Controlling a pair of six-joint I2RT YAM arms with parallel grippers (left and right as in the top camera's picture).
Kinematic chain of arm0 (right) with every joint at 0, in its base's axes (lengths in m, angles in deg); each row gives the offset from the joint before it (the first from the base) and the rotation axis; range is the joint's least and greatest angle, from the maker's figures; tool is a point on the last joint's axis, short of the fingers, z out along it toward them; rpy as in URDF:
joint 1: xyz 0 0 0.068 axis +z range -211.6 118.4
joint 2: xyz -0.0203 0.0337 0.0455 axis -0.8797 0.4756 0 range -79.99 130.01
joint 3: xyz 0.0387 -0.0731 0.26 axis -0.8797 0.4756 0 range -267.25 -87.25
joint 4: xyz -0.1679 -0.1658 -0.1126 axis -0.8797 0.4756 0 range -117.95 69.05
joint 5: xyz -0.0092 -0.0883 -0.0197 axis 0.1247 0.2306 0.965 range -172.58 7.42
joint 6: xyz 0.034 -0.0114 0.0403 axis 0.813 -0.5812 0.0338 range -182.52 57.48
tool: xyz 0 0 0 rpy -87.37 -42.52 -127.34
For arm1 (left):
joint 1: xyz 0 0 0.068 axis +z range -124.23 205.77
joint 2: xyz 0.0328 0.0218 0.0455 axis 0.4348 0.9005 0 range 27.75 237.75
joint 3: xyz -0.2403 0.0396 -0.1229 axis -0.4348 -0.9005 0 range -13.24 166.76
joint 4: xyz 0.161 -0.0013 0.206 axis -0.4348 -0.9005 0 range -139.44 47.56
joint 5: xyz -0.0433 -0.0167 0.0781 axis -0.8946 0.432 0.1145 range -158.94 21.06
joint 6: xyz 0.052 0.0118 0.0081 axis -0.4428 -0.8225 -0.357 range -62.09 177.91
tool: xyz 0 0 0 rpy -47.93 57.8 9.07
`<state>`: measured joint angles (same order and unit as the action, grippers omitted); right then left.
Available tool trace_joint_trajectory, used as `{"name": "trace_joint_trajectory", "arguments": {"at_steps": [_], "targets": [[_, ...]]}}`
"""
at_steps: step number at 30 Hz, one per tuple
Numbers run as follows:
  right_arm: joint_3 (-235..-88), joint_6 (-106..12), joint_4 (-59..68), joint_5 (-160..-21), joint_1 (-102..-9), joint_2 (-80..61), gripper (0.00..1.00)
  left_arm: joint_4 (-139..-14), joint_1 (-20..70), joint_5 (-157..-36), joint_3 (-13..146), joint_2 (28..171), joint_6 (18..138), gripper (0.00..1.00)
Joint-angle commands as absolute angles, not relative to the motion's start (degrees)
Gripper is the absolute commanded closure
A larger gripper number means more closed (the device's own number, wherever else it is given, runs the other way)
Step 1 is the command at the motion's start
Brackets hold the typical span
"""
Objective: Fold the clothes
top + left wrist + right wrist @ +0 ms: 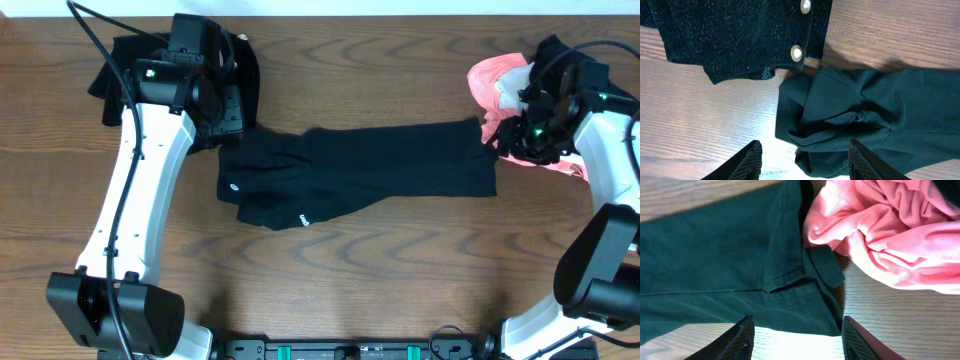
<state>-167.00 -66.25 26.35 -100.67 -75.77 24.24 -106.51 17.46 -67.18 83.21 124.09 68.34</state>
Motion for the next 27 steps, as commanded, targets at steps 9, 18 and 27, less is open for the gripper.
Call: {"name": "trace_joint_trajectory", "arguments": {"at_steps": [9, 18, 27], "targets": [[-166.95, -68.17, 20.34, -94.92, -68.72, 32.00, 0.52, -106.82, 17.55, -66.98, 83.60, 124.31, 69.61, 0.44], [-166.95, -67.91, 12.93, -92.89, -65.52, 34.77, 0.59, -106.84, 17.55, -66.94, 83.60, 124.31, 69.57, 0.44], [-166.95, -67.69, 12.25, -92.93, -65.50, 34.77, 0.88, -106.79, 17.55, -66.94, 83.60, 124.31, 69.55, 0.44]]}}
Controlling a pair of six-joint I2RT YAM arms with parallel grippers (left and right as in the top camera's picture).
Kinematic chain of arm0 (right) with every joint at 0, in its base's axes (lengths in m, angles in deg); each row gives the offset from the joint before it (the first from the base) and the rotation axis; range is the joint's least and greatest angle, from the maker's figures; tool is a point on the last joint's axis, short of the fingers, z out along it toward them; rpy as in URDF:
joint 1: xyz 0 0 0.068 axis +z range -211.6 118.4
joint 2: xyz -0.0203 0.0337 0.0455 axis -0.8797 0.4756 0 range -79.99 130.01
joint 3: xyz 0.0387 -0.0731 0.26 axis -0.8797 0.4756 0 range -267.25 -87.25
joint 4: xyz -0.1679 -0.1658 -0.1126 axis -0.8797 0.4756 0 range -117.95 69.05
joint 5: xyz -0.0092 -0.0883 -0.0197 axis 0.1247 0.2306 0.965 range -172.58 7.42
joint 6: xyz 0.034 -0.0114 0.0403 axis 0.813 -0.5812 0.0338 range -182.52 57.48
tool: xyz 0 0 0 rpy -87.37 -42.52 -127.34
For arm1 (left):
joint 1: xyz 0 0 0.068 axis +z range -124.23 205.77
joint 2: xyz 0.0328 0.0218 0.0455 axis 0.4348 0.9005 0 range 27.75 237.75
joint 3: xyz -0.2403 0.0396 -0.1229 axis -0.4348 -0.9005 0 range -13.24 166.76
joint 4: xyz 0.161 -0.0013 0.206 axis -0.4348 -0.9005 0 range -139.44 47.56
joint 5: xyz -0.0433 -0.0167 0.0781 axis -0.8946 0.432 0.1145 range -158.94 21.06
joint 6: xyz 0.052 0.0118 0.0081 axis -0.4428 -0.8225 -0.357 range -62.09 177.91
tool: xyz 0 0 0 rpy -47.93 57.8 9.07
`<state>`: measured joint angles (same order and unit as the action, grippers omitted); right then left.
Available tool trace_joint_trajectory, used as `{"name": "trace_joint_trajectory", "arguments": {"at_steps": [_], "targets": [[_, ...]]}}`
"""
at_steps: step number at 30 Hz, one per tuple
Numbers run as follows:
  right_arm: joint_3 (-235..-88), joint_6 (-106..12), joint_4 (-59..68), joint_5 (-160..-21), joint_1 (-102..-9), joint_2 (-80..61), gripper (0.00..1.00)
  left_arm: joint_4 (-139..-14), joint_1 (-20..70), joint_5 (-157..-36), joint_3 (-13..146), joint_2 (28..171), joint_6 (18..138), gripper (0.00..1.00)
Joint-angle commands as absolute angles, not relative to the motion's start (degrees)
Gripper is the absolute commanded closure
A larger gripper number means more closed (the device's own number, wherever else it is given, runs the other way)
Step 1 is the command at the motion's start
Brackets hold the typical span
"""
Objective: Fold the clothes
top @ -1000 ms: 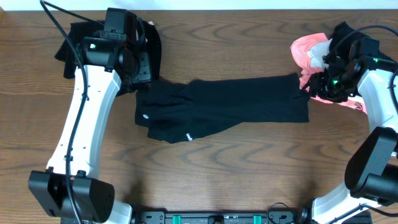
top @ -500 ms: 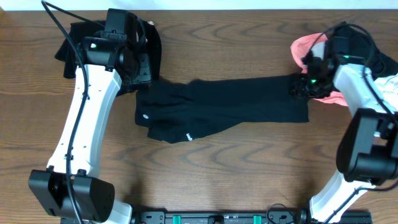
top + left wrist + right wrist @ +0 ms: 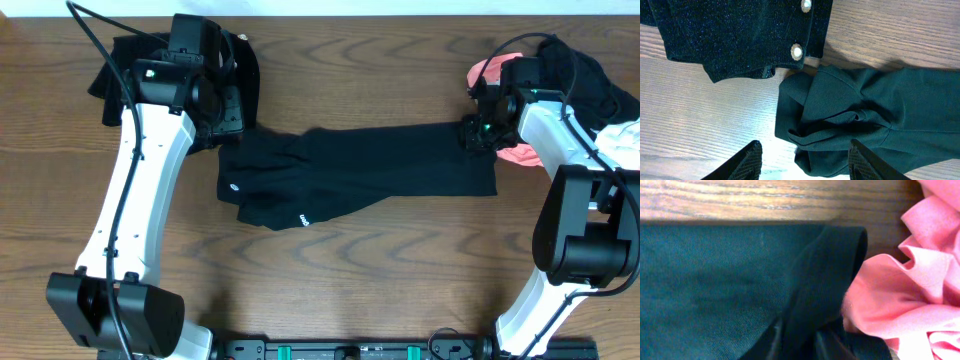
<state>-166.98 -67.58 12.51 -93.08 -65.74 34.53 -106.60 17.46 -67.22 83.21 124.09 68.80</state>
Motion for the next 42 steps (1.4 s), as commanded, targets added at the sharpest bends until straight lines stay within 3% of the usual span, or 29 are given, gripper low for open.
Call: {"name": "trace_joint_trajectory", "arguments": {"at_steps": [1, 3, 19, 31, 32, 34, 35, 37, 42], "targets": [[-166.98, -67.69, 12.08, -92.93, -65.50, 34.77, 0.92, -106.79, 17.55, -66.94, 83.60, 124.31, 69.55, 0.44], [-167.09, -67.39, 11.92, -92.95, -65.50, 34.77, 0.99, -106.82, 17.55, -66.94, 83.60, 124.31, 69.55, 0.44], [-182.60, -64.70, 12.95, -92.84, -65.41, 34.77, 0.99, -106.79, 17.55, -66.94, 83.60, 124.31, 69.55, 0.44], [-183.57, -64.26, 8.16, -90.51, -65.31, 36.45, 0.99, -106.82, 17.55, -66.94, 83.60, 124.31, 69.55, 0.44], [-183.57, -64.28, 7.84, -90.48, -65.20, 37.20, 0.94, -106.84, 17.55, -66.94, 83.60, 124.31, 69.55, 0.44], [-183.57, -64.35, 7.40, -90.44, -64.96, 38.18, 0.35, -106.86, 17.55, -66.96, 83.60, 124.31, 69.55, 0.44], [-183.57, -64.30, 7.42, -90.48, -64.91, 38.40, 0.15, -106.86, 17.55, -66.96, 83.60, 124.31, 69.55, 0.44], [-183.57, -64.30, 7.62, -90.51, -64.93, 38.77, 0.02, -106.86, 17.55, -66.94, 83.60, 124.31, 69.55, 0.44], [-184.68, -64.33, 12.82, -91.75, -65.33, 38.49, 0.01, -107.01, 17.55, -66.94, 83.60, 124.31, 69.55, 0.44]]}}
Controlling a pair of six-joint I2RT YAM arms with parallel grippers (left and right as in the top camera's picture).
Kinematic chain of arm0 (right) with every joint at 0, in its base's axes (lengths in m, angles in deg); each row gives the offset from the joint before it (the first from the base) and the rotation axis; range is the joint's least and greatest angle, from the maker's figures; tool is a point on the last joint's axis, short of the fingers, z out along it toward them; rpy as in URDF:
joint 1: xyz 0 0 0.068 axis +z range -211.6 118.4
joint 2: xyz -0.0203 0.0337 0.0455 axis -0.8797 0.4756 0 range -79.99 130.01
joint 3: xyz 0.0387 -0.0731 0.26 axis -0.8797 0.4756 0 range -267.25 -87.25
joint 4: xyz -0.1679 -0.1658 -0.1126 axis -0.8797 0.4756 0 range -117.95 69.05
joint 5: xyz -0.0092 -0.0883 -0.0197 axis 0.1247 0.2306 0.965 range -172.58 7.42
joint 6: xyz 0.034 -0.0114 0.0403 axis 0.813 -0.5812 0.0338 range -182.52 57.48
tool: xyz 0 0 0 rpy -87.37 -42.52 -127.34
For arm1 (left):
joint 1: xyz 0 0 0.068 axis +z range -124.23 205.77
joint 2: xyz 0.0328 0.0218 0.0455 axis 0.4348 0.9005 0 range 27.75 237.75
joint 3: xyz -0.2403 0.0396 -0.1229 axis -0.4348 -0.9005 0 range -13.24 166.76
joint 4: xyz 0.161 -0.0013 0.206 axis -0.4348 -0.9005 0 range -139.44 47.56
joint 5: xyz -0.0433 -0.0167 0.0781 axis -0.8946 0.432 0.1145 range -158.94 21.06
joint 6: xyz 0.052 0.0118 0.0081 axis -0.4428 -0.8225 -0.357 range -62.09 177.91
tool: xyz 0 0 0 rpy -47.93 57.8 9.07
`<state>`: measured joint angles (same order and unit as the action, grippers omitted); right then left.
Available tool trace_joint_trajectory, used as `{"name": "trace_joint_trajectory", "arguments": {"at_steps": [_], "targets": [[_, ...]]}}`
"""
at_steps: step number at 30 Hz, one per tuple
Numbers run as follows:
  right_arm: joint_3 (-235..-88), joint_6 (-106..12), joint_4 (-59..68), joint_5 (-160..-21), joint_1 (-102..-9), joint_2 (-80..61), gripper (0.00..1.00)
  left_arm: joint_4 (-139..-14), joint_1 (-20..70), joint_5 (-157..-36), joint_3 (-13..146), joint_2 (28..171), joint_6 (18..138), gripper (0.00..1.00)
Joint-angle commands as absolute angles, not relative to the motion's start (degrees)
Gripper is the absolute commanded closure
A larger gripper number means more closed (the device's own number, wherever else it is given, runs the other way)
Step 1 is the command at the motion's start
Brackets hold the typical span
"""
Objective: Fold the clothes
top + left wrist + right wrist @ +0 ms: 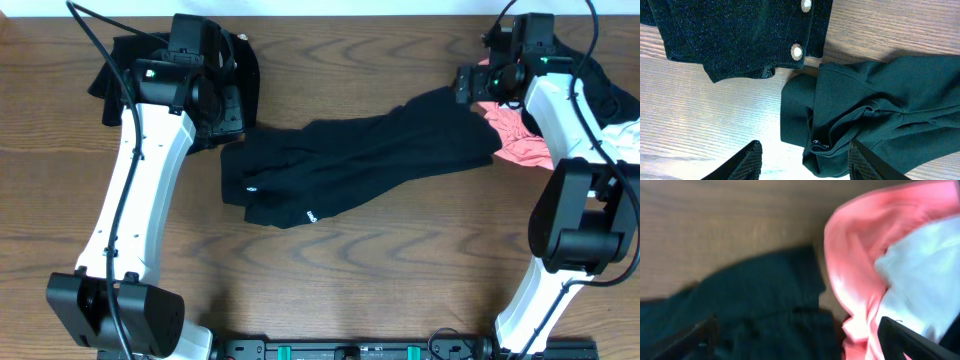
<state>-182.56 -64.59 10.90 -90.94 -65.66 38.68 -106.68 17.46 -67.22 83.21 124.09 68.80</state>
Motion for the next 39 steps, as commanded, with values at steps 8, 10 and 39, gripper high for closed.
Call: {"name": "trace_joint_trajectory", "arguments": {"at_steps": [8, 10, 39], "targets": [[-185.16, -65.57, 27.70, -99.18, -68.15, 38.53, 0.01, -107.06, 17.55, -66.94, 83.58, 124.31, 69.55, 0.44], [-184.33, -65.57, 28.77, -99.12, -69.02, 38.53, 0.01, -107.06, 17.55, -66.94, 83.58, 124.31, 69.55, 0.44], [-163.96, -64.65, 8.78, -102.90, -72.04, 38.55, 0.21, -107.12, 17.55, -66.96, 83.58, 124.31, 69.55, 0.44]]}}
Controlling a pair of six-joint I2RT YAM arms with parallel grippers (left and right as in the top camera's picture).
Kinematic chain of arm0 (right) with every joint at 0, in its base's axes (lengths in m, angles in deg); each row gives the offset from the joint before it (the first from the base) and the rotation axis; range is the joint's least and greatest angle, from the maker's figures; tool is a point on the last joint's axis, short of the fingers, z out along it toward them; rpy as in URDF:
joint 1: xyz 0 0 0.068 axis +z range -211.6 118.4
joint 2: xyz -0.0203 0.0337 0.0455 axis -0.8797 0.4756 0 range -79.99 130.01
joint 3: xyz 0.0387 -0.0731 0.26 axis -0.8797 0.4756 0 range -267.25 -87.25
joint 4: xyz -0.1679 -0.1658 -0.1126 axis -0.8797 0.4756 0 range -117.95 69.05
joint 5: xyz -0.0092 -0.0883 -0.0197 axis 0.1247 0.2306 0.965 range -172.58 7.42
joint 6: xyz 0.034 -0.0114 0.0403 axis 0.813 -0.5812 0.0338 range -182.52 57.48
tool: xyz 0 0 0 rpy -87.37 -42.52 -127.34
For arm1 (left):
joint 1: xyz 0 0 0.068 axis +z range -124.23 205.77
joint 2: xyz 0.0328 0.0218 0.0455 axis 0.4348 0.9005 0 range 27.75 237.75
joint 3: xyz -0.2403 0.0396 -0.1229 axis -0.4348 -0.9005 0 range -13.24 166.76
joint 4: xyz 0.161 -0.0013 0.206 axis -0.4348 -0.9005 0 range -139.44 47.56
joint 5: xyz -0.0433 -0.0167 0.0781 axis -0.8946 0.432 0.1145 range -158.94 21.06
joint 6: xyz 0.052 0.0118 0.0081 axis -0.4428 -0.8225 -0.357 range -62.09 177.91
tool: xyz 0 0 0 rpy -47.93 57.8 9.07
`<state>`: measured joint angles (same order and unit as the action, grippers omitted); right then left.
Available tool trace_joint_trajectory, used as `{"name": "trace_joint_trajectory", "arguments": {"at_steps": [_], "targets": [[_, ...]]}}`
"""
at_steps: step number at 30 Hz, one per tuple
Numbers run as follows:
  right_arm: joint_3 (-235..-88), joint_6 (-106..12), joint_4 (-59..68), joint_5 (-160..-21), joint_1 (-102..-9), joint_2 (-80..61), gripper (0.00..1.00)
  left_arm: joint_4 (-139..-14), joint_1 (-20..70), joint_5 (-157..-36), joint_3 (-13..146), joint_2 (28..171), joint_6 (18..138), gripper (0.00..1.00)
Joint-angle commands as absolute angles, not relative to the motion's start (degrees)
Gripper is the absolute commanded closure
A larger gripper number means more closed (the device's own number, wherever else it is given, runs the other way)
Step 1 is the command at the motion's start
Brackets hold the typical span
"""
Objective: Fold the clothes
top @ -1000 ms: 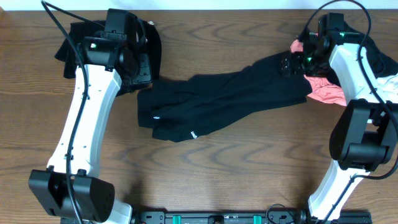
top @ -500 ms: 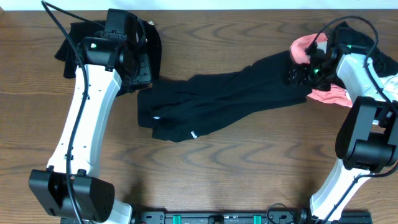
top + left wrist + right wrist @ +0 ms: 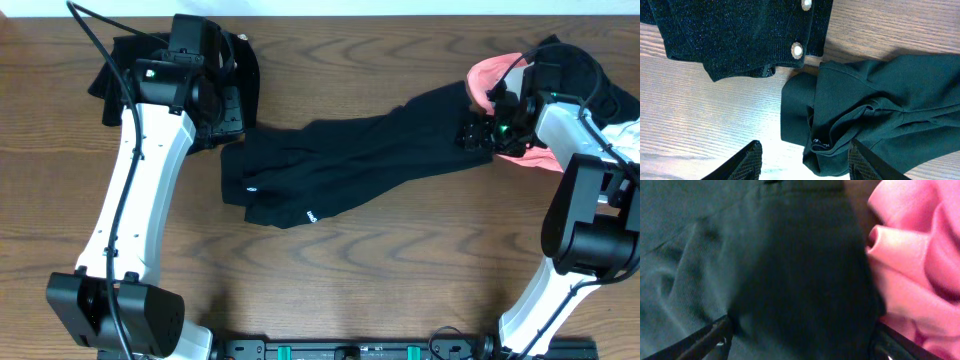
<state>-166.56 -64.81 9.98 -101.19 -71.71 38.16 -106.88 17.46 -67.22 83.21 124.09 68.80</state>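
A long black garment [image 3: 360, 150] lies slanted across the table's middle, its bunched waist end at the left [image 3: 880, 100] and its other end high at the right [image 3: 715, 245]. My left gripper [image 3: 228, 118] hovers open just above the waist end, fingers apart [image 3: 805, 162] with only a little of the cloth's edge between them. My right gripper [image 3: 478, 132] is down on the garment's right end, next to the pink cloth. Its fingers stand wide apart [image 3: 802, 342] with dark cloth filling the gap.
A black sparkly cardigan with pearl buttons [image 3: 740, 35] lies at the back left [image 3: 120, 60]. A heap of pink cloth [image 3: 490, 75] [image 3: 920, 255], a black garment [image 3: 575, 60] and white cloth [image 3: 625, 135] sits at the back right, touching the long garment's end.
My right gripper has come from the back edge near the pink cloth down onto the garment's right end. It is still open. The garment and the left arm have not moved.
The garment first lay straight across the table, with my right gripper open by its right end. Then the gripper was shut on that end. Later that end lay further back, the garment slanted, the gripper open above. Now the gripper is low on it again.
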Motion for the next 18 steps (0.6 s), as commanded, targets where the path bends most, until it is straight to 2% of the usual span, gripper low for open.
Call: {"name": "trace_joint_trajectory", "arguments": {"at_steps": [1, 5, 8, 10, 12, 16, 18], "targets": [[-163.48, -64.65, 8.05, -103.27, -72.02, 38.55, 0.22, -107.10, 17.55, -66.96, 83.58, 124.31, 69.55, 0.44], [-162.45, -64.65, 6.50, -103.90, -72.02, 38.55, 0.29, -107.23, 17.55, -66.96, 83.58, 124.31, 69.57, 0.44], [-162.45, -64.61, 6.61, -104.12, -72.02, 38.57, 0.46, -107.49, 17.55, -66.96, 83.58, 124.31, 69.57, 0.44], [-162.45, -63.56, 6.50, -104.91, -72.04, 38.57, 0.66, -107.69, 17.55, -66.96, 83.58, 124.31, 69.55, 0.44], [-162.47, -63.32, 6.42, -106.20, -72.04, 38.57, 0.79, -107.80, 17.55, -66.96, 83.58, 124.31, 69.55, 0.44], [-163.09, -62.84, 6.31, -108.80, -72.15, 38.53, 0.96, -108.08, 17.55, -66.96, 83.58, 124.31, 69.55, 0.44], [-163.78, -62.10, 6.63, -109.32, -72.21, 38.40, 0.98, -108.19, 17.55, -66.96, 83.58, 124.31, 69.55, 0.44]]}}
